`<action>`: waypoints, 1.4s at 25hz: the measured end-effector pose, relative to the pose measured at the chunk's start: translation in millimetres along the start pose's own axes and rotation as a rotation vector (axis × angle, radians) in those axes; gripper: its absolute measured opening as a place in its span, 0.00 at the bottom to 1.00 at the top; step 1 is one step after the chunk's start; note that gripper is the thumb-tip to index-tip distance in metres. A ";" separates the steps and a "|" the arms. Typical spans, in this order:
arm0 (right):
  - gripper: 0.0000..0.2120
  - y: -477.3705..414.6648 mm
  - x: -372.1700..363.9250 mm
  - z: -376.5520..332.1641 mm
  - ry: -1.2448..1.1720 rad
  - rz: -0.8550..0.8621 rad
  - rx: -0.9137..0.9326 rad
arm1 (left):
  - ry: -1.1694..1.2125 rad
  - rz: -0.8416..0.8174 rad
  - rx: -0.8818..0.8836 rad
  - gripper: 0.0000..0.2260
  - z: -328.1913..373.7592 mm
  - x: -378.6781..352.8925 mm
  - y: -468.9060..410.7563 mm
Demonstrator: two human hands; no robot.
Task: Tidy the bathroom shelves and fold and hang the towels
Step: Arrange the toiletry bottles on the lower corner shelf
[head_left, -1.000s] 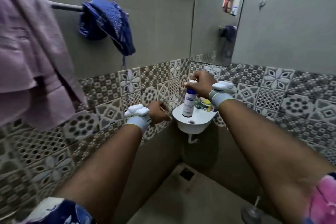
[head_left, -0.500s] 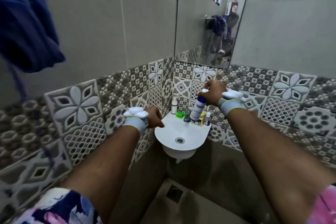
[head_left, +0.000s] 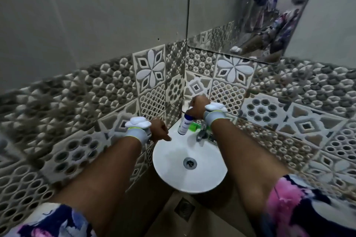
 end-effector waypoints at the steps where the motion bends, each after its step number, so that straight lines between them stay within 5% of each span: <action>1: 0.18 -21.7 -11.9 2.7 0.043 -0.012 0.009 | 0.011 -0.034 0.016 0.12 -1.0 -5.3 -16.9; 6: 0.09 -89.7 -53.3 -15.3 0.075 -0.124 0.128 | 0.040 -0.070 0.072 0.14 -15.6 -27.2 -97.3; 11: 0.18 -129.1 -84.5 -35.5 0.197 -0.150 0.295 | -0.007 -0.076 0.114 0.11 -43.8 -33.8 -131.9; 16: 0.08 -145.7 -80.6 -42.0 0.114 -0.132 0.296 | 0.046 -0.065 0.148 0.16 -52.9 -31.2 -146.6; 20: 0.13 -146.5 -81.0 -31.9 -0.007 -0.270 0.272 | 0.087 -0.063 0.173 0.17 -48.5 -30.0 -149.0; 24: 0.08 -156.9 -45.4 -15.8 -0.043 -0.029 0.250 | 0.094 -0.050 0.166 0.19 -35.7 -22.7 -147.3; 30: 0.25 -153.3 -80.0 5.6 0.375 -0.156 0.285 | 0.091 0.033 0.087 0.16 -22.4 -14.7 -147.9; 35: 0.25 -145.1 -71.5 11.3 0.311 -0.103 0.270 | 0.143 0.054 0.045 0.13 -17.3 -9.7 -138.4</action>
Point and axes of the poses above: each hand's wrist, its own y-axis away from the middle knuckle, its own x-axis out of the back of the hand, z = x × y, the point moved 10 cm from there along -y, towards the middle knuckle
